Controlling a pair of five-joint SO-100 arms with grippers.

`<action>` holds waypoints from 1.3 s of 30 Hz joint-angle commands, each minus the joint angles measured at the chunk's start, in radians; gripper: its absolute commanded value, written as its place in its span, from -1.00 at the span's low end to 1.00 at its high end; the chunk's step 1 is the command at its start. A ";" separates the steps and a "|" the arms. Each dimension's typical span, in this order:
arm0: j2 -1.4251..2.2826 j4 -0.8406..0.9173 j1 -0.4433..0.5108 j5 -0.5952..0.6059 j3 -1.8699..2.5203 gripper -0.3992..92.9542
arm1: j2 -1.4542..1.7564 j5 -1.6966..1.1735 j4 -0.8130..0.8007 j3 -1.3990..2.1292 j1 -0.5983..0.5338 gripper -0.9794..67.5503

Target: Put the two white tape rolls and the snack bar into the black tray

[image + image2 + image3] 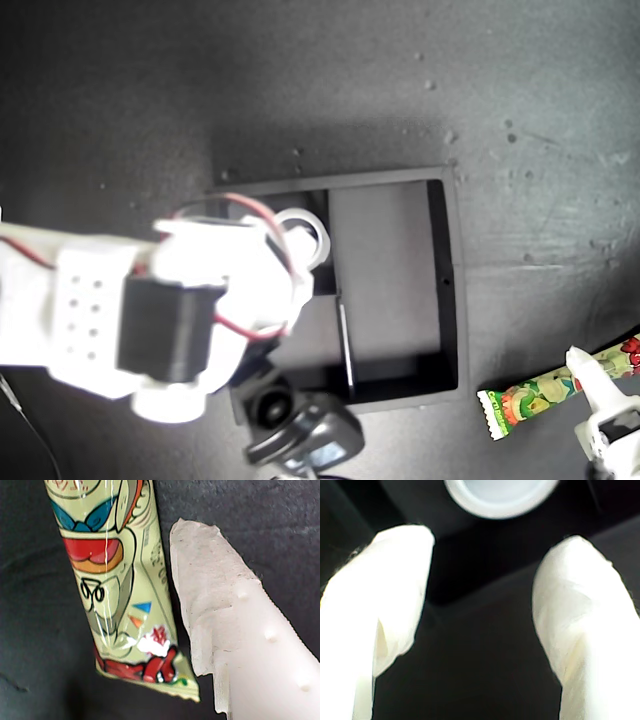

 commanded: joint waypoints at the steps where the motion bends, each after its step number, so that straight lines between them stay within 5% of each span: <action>1: 0.212 0.018 0.026 -0.051 0.049 -0.68 | 0.038 0.008 -0.124 0.086 0.012 0.03; 9: 0.428 0.015 0.160 -0.202 0.198 -0.73 | 0.040 0.029 -0.336 0.255 -0.012 -0.05; 17: 0.437 -0.028 0.344 -0.348 0.367 -0.76 | 0.040 0.034 -0.195 0.219 0.021 -0.97; 26: 0.479 -0.308 0.558 -0.517 0.831 -0.76 | 0.041 0.084 0.229 -0.242 0.163 -0.98; 31: 0.526 -0.508 0.592 -0.586 1.086 -0.77 | 0.046 0.284 0.224 -0.364 0.239 -0.98; 39: 0.503 -0.525 0.557 -0.538 1.124 -0.77 | 0.048 0.525 0.236 -0.408 0.330 -0.99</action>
